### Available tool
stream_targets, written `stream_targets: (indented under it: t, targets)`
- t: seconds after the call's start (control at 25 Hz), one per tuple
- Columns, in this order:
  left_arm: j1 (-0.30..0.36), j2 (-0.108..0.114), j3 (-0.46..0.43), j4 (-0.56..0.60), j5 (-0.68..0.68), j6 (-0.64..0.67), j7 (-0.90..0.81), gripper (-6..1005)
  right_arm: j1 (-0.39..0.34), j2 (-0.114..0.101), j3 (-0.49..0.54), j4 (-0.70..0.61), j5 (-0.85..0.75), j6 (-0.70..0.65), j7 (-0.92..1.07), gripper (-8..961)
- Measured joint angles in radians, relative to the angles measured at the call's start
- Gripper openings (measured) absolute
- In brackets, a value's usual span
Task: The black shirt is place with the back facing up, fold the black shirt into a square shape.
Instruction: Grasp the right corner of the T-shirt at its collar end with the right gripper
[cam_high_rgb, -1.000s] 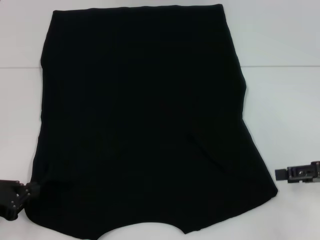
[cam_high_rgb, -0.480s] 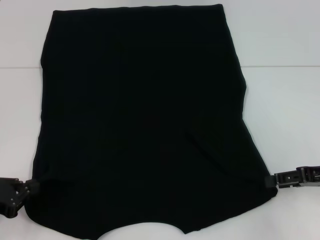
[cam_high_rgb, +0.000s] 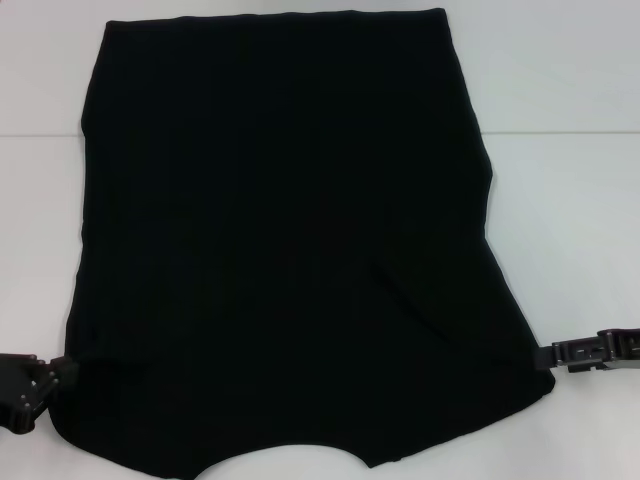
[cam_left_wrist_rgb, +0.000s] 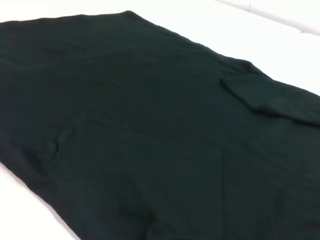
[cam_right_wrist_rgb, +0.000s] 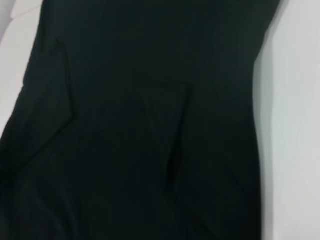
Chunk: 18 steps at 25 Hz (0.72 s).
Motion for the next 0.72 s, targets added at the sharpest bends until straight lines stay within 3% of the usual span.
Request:
stream_targets:
  t: [0.08,0.16,0.72]
  targets:
    - [0.000,0.001,0.000,0.000,0.000,0.000,-0.001,21,0.008,0.004,0.000,0.001,-0.022,0.012,0.009,731]
    - [0.000,0.001,0.000,0.002,0.000,0.000,-0.002,21,0.015,0.007,0.000,0.001,-0.031,0.018,0.015,820]
    - [0.000,0.001,0.000,0.001,-0.005,-0.003,-0.002,23,0.036,0.011,0.002,0.001,-0.033,0.009,0.024,816]
